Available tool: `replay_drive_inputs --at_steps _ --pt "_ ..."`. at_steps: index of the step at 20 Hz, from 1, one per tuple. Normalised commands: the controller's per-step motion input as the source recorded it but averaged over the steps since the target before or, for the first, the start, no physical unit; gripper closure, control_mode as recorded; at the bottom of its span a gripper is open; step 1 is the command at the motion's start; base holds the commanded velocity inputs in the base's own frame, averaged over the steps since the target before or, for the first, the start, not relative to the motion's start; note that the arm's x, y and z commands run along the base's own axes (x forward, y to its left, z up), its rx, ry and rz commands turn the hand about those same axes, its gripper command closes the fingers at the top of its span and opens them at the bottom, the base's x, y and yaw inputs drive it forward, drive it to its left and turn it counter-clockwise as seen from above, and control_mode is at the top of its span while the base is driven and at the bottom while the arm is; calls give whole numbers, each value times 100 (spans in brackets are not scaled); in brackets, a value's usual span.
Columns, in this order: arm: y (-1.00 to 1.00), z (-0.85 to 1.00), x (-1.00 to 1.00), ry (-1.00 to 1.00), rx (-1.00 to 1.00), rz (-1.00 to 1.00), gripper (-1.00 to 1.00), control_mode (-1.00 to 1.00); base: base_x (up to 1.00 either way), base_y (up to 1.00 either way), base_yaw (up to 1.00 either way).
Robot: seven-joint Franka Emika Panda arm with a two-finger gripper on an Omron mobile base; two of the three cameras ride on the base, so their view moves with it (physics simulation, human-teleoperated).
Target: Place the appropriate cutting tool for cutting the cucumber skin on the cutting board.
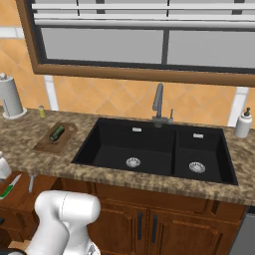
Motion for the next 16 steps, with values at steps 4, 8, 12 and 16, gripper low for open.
replay_drive_inputs --at_steps 4,8,12,16 --pt "100 -74 51 10 -3 -13 -100 -100 0 0 0" --pt "66 -65 68 4 0 -2 -100 -100 0 0 0" --pt "30 -71 58 1 0 0 -100 -100 0 0 0" --pt "5 -75 36 0 1 0 -100 -100 0 0 0"
